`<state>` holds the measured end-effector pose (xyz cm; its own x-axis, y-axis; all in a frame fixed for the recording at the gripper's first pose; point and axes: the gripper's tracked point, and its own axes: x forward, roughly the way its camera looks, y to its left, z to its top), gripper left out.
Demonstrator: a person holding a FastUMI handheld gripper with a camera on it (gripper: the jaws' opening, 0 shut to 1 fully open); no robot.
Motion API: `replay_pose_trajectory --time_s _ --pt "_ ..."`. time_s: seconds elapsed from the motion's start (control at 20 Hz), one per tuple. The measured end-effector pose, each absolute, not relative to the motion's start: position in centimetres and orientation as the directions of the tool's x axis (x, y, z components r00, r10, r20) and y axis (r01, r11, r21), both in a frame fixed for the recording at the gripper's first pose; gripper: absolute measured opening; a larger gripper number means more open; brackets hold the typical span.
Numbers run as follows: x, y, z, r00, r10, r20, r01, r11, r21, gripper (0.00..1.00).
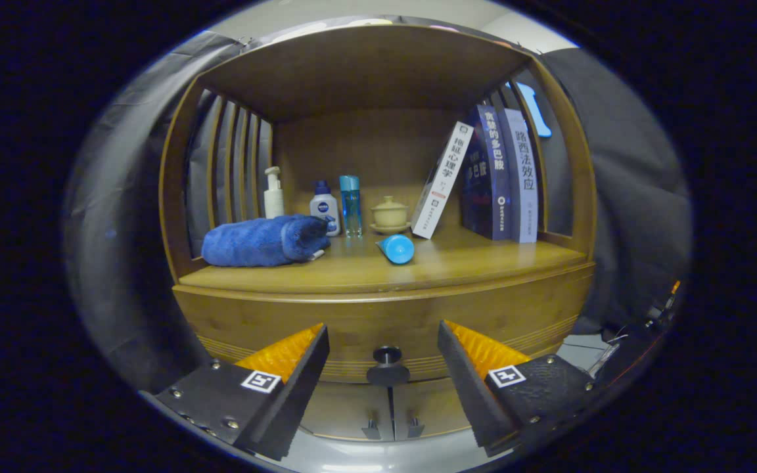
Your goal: Pull open the drawer, take out the items inside it, and place them on the countertop above the cabinet.
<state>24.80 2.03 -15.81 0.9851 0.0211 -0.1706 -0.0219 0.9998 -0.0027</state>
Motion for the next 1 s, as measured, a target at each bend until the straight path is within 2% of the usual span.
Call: replay_pose_trajectory --time_s 0.4,1.0 --pt "14.8 2.5 -6.3 0.998 -0.003 -0.069 -0.001 0.998 -0.060 0.99" --pt "1.0 1.0 4.7 0.997 0.068 0.024 -0.069 0.996 0.048 0.99"
